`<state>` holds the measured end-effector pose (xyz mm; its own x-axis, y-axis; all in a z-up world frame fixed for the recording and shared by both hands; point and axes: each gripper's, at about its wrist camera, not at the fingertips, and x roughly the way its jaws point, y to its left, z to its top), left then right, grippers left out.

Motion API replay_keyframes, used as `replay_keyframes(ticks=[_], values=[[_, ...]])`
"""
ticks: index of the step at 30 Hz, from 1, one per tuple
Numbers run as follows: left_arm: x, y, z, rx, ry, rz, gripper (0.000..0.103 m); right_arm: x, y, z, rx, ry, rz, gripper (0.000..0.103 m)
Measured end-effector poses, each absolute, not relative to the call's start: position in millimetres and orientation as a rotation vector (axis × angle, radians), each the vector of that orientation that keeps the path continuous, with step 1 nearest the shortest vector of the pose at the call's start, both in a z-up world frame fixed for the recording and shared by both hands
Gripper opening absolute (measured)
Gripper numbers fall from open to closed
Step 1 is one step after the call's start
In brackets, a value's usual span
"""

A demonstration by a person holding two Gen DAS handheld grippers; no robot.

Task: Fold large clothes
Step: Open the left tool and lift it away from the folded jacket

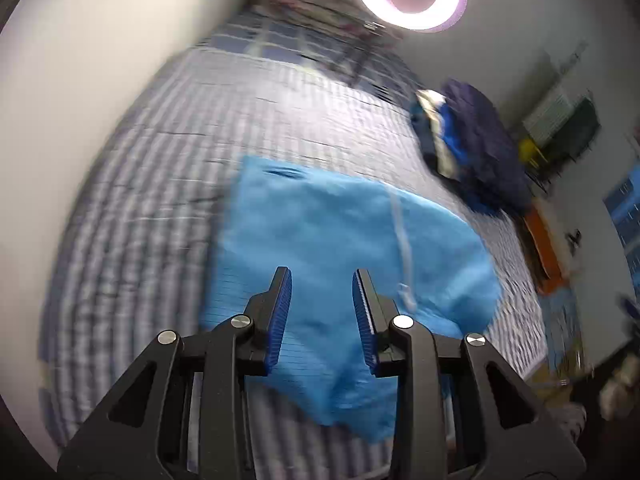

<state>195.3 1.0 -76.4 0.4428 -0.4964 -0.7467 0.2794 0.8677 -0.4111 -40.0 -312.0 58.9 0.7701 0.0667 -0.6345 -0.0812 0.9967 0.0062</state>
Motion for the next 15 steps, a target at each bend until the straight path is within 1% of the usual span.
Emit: replay_keyframes(ticks=[3, 5, 6, 8, 10, 11, 12, 13, 15], values=[[188, -39, -74, -0.195, 1.01, -0.58, 0.03, 18, -344, -2, 0.173, 0.797, 0.122, 0.06], [184, -70, -73, -0.18, 1.019, -0.647, 0.031, 47, -368, -31, 0.338, 0.844, 0.153, 0.06], [184, -87, -73, -0.168, 1.025, -0.679, 0.031, 64, -385, -47, 0.439, 0.86, 0.16, 0.06], [186, -120, -74, -0.135, 1.036, -0.734, 0.034, 90, -404, -66, 0.556, 0.862, 0.175, 0.06], [190, -153, -76, -0.093, 1.044, -0.783, 0.034, 113, -420, -84, 0.668, 0.862, 0.205, 0.06], [192, -166, -78, -0.076, 1.047, -0.803, 0.034, 122, -425, -90, 0.707, 0.867, 0.217, 0.058], [197, -178, -82, -0.058, 1.057, -0.813, 0.034, 134, -429, -100, 0.741, 0.88, 0.228, 0.052], [201, -190, -88, -0.043, 1.071, -0.81, 0.034, 146, -431, -110, 0.757, 0.894, 0.238, 0.049], [209, -205, -99, -0.03, 1.103, -0.824, 0.035, 164, -431, -129, 0.776, 0.924, 0.242, 0.039]])
